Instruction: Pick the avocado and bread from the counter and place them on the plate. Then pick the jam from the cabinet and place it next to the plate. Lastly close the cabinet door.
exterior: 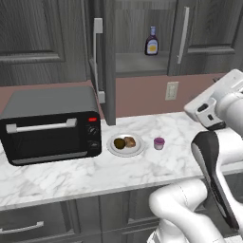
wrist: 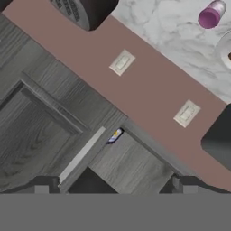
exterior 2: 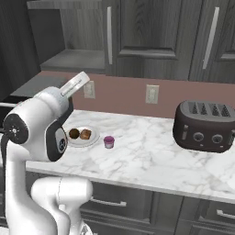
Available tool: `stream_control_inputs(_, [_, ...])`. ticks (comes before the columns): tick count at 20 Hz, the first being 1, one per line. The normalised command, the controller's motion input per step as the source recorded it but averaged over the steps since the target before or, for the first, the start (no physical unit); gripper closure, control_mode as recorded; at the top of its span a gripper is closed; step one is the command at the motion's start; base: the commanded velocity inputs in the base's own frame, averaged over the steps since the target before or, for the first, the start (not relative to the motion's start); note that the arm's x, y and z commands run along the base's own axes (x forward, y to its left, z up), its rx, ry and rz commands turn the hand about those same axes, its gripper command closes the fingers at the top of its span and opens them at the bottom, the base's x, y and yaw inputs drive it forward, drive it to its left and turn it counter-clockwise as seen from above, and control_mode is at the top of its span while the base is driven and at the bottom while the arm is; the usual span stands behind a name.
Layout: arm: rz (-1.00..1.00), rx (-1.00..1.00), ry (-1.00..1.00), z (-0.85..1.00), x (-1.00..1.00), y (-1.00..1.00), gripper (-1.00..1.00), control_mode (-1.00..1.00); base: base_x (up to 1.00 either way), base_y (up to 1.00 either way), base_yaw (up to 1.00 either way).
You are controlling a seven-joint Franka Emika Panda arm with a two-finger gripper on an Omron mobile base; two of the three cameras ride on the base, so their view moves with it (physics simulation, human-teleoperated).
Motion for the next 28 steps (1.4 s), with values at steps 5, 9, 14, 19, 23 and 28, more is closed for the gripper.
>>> stream_control_inputs(5, [0.03,-0.14,0.05,0.02,-0.34,0.44,-1.00,-1.00,0.00,0.00,0.00])
stream_control_inputs(9, [0.00,-0.16,0.08,0.00,-0.38,0.36,-1.00,-1.00,0.00,0.00,0.00])
stream_control_inputs(14, [0.00,-0.19,0.05,0.00,-0.43,0.17,-1.00,-1.00,0.00,0.00,0.00])
stream_control_inputs(19, [0.00,-0.18,0.02,0.10,-0.57,0.01,-1.00,-1.00,0.00,0.00,0.00])
stream_control_inputs(23, [0.00,-0.18,0.04,0.02,-0.41,0.13,-1.00,-1.00,0.00,0.00,0.00])
stream_control_inputs(28, [0.00,-0.23,0.02,0.00,-0.31,0.29,-1.00,-1.00,0.00,0.00,0.00])
